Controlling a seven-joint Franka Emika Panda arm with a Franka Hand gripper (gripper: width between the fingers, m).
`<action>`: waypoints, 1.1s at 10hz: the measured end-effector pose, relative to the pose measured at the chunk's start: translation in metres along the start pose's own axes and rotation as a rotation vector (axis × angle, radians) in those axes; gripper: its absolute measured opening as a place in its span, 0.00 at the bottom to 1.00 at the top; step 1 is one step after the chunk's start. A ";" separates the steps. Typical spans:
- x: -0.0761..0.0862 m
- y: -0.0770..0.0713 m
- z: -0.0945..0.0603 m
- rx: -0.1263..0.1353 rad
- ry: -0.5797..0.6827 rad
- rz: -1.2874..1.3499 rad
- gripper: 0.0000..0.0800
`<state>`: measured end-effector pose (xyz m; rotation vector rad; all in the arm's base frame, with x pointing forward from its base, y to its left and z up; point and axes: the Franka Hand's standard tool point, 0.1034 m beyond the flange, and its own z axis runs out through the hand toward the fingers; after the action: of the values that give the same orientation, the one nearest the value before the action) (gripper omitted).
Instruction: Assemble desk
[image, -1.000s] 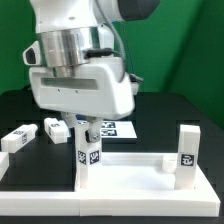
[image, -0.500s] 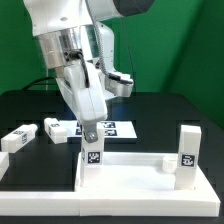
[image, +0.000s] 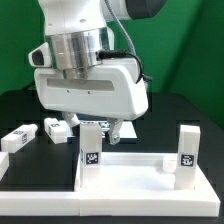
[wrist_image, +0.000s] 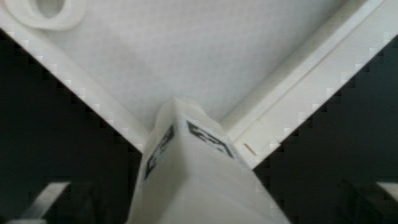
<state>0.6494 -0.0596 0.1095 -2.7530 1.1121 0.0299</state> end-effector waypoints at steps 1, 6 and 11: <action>0.000 0.001 0.000 0.000 0.000 -0.078 0.81; 0.003 -0.004 0.002 -0.092 0.035 -0.821 0.81; 0.004 -0.003 0.002 -0.082 0.043 -0.671 0.48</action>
Offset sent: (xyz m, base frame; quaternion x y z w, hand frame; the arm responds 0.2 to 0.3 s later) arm 0.0090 -0.0310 -0.0012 -0.1659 0.0797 -0.5447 0.8182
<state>0.6546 -0.0600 0.1080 -3.0584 0.1510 -0.0713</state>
